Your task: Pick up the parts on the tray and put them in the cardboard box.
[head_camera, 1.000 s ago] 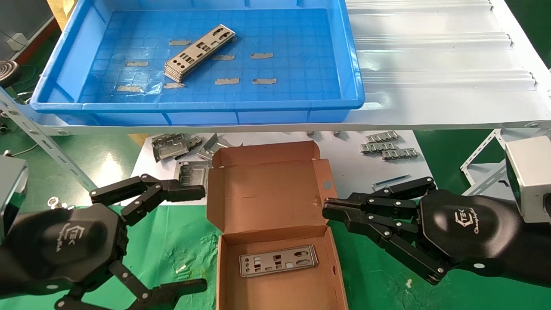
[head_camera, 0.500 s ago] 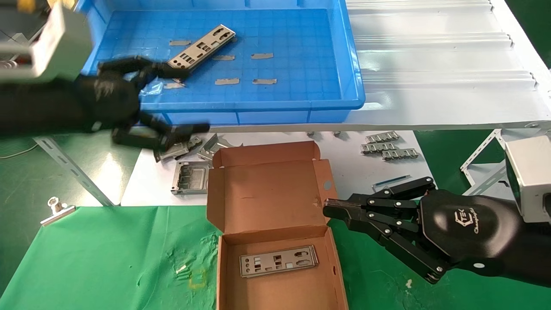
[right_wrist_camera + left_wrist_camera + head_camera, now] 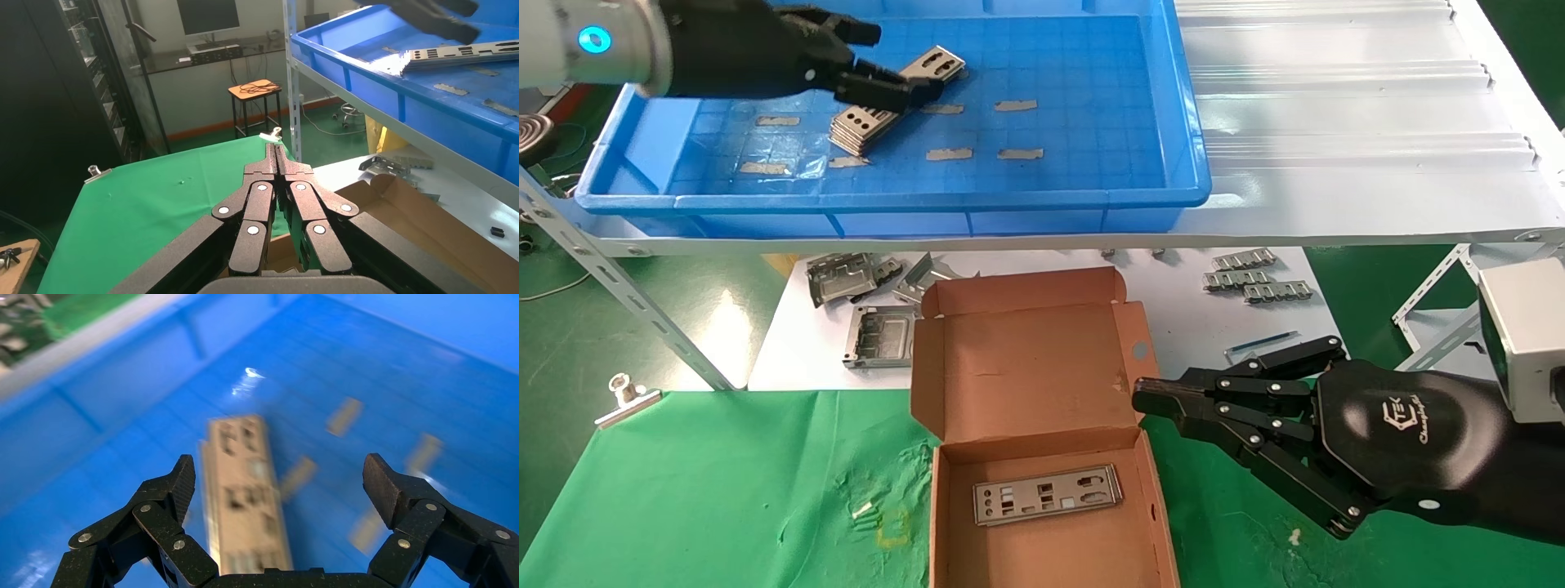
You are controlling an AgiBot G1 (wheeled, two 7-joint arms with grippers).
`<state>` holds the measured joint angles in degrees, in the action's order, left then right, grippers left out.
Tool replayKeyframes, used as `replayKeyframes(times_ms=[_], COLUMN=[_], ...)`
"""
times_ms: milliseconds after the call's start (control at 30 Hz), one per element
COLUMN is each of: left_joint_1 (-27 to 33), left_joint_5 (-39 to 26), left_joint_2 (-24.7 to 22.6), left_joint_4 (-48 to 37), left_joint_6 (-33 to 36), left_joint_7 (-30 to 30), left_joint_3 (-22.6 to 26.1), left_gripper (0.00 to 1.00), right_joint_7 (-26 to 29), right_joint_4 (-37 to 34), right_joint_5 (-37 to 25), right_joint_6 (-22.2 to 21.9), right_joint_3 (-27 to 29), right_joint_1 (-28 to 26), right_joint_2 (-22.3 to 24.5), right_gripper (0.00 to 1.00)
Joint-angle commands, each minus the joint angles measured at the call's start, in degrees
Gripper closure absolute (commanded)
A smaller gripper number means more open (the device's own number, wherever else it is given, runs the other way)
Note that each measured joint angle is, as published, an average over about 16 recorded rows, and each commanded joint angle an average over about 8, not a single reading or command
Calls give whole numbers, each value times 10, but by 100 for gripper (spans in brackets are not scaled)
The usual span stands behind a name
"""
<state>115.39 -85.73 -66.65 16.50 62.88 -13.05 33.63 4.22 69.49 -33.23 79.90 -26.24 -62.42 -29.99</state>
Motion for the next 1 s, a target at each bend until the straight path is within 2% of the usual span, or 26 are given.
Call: replayKeyframes(times_ms=[33,100,433,500,533,700,767,800,1000], left_joint_1=[13,18,33,34,35,35,35,35,34], left_joint_5=[-12,-16,-15,-13,-12,-9,-7,-7,-6], left_joint_2=[-23,-36,-60,-61,-61,-60,-59,-59,-60], left_joint_4=[-35,-56,-118,-125,-129,-142,-146,-147,-153], left_joint_6=[-36,-52,-67,-66,-66,-64,-64,-64,-64], left_joint_7=[8,11,14,15,15,17,18,18,23], left_joint_3=[5,6,5,4,3,1,0,-1,-1], left_gripper=[0,0,1,11,21,82,97,100,100], right_joint_7=[0,0,0,0,0,0,0,0,0], right_joint_4=[0,0,0,0,0,0,0,0,0], right_joint_5=[0,0,0,0,0,0,0,0,0], right_joint_6=[0,0,0,0,0,0,0,0,0], right_joint_3=[0,0,0,0,0,0,0,0,0], right_joint_1=[0,0,0,0,0,0,0,0,0], right_joint_2=[0,0,0,0,0,0,0,0,0], right_gripper=[20,0,0,0,0,0,0,0,0])
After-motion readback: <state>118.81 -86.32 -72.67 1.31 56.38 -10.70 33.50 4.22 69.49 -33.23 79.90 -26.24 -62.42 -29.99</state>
